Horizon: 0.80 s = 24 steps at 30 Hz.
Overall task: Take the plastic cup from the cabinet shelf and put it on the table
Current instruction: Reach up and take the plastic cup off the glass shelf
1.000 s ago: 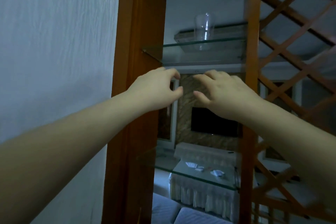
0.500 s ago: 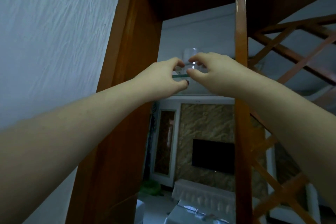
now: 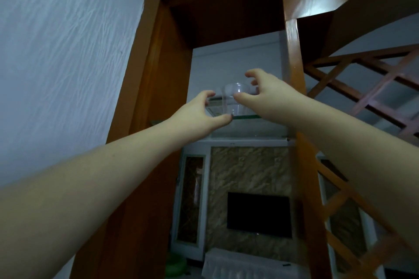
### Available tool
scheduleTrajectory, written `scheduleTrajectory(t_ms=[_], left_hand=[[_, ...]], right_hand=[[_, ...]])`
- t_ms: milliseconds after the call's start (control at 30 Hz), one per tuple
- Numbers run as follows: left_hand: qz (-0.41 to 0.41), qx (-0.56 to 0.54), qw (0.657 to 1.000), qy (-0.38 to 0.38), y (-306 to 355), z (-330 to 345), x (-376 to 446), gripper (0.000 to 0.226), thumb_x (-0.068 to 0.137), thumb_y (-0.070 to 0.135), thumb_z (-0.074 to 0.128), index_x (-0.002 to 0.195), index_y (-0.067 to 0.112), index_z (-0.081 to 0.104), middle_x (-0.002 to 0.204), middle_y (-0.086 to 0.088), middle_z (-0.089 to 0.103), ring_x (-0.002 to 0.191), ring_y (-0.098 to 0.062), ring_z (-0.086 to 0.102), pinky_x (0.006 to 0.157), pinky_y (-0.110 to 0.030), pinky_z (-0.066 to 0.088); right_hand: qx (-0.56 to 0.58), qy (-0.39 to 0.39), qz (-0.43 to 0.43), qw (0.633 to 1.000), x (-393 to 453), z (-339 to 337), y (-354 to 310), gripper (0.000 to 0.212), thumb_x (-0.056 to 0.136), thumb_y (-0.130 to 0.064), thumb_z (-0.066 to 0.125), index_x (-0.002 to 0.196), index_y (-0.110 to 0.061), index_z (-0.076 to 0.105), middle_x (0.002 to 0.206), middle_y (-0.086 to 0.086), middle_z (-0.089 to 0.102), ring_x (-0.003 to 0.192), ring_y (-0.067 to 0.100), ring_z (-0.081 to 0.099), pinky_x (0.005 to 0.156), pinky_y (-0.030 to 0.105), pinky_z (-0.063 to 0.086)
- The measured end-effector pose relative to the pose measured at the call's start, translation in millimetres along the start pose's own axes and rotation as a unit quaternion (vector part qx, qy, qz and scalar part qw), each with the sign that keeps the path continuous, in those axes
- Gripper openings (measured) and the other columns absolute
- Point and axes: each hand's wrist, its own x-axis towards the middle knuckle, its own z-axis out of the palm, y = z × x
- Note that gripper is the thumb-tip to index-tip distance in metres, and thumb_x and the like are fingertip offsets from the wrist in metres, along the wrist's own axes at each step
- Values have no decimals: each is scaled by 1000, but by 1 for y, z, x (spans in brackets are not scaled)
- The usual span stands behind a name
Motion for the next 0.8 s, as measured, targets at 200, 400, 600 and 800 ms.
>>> scheduleTrajectory(t_ms=[200, 400, 600, 800], left_hand=[[-49, 38, 997, -54, -1, 0, 3, 100, 75, 58, 72, 152, 32, 16, 157, -7, 32, 132, -27, 44, 90, -34, 44], [-47, 32, 997, -58, -7, -6, 3, 99, 75, 59, 72, 152, 33, 15, 158, -5, 31, 135, -27, 41, 99, -40, 43], [-62, 8, 995, -72, -11, 0, 3, 98, 77, 60, 69, 153, 32, 13, 160, -4, 28, 138, -26, 37, 103, -41, 41], [-60, -46, 996, -55, -9, -1, 3, 95, 78, 59, 68, 153, 30, 15, 159, -4, 29, 137, -27, 38, 102, -42, 41]], right_hand=[[-13, 6, 138, 990, 23, 21, -8, 93, 87, -46, 63, 154, -17, 6, 159, 18, 18, 137, 39, 34, 106, 50, 39], [39, -38, 226, 973, 43, 24, -11, 104, 87, -54, 59, 152, -11, -9, 157, 23, 22, 136, 37, 36, 99, 41, 38], [134, -7, 255, 958, 62, 38, -8, 104, 83, -47, 69, 150, 0, 5, 155, 29, 19, 140, 46, 25, 113, 52, 23], [223, -29, 279, 933, 62, 38, -3, 86, 77, -50, 73, 139, -6, 34, 111, 12, 55, 106, 28, 58, 78, 40, 49]])
